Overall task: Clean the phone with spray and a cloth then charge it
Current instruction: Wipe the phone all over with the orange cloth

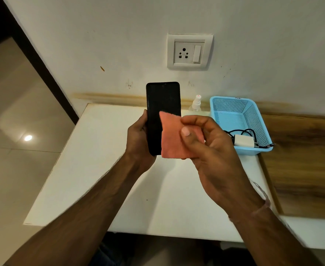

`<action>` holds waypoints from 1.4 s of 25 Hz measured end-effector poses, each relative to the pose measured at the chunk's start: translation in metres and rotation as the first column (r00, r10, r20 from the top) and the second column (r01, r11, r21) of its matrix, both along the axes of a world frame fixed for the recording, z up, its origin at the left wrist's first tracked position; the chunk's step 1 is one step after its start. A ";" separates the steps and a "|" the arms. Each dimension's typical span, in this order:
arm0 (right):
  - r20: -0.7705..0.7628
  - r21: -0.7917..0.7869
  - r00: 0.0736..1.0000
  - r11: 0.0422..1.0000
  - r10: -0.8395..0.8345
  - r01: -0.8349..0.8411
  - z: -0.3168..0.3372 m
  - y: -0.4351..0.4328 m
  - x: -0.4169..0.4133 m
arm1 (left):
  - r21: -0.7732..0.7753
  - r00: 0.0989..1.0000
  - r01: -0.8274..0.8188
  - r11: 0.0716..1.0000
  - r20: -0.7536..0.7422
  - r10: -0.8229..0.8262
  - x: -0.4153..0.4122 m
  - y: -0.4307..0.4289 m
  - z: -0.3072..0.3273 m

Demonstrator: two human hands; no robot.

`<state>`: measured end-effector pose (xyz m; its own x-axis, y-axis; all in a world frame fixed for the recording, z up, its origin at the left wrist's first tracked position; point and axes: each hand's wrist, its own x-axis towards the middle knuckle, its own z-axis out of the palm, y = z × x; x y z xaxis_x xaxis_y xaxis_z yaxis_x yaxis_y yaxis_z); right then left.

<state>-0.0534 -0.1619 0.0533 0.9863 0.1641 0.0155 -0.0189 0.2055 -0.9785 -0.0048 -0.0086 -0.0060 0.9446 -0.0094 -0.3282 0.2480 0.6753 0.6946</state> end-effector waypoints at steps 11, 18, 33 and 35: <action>0.326 -0.760 0.923 0.637 0.203 0.129 0.013 -0.007 0.078 | 0.025 1.000 -0.001 1.000 0.026 0.000 -0.003 -0.004 -0.002; 0.661 -0.715 0.733 0.432 0.159 0.550 -0.008 0.011 0.077 | -0.029 0.999 -0.036 0.999 0.004 0.037 -0.002 -0.002 -0.001; 0.377 -0.869 0.525 0.096 0.763 0.485 -0.046 -0.015 0.013 | -0.234 0.997 0.060 0.970 -0.028 -0.068 -0.004 0.003 -0.001; 0.359 -0.869 0.449 0.117 0.818 0.481 -0.044 -0.024 0.007 | -0.283 0.996 0.075 0.956 -0.026 -0.086 -0.005 0.003 0.000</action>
